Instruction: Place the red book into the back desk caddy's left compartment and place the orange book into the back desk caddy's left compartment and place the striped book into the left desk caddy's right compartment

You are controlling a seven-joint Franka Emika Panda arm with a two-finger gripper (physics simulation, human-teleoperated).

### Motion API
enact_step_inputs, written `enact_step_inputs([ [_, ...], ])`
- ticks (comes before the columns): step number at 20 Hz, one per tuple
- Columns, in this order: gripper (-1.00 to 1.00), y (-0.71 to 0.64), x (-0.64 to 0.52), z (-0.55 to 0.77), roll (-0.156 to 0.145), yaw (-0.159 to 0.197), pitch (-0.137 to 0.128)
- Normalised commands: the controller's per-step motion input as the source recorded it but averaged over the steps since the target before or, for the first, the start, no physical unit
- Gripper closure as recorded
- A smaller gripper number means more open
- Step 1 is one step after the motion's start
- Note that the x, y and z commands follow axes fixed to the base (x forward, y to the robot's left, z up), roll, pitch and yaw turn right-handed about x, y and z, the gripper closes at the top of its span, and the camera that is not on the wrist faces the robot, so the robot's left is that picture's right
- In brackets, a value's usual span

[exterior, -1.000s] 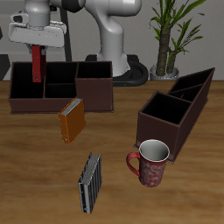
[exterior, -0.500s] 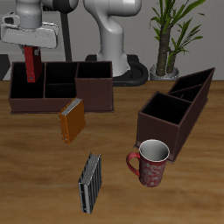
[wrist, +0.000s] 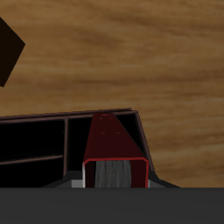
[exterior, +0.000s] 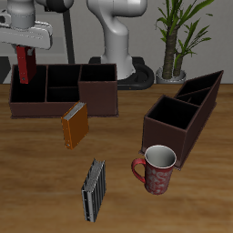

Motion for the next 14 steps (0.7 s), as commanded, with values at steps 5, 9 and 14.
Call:
enact_step_inputs([
  [5,1.0,-0.28,0.12,-0.15,-0.02,0.018,0.071],
  [9,1.0,-0.13,0.02,-0.18,-0.042,0.033,0.054],
  [14,1.0,0.1,-0.09,-0.17,0.0,0.044,0.032],
])
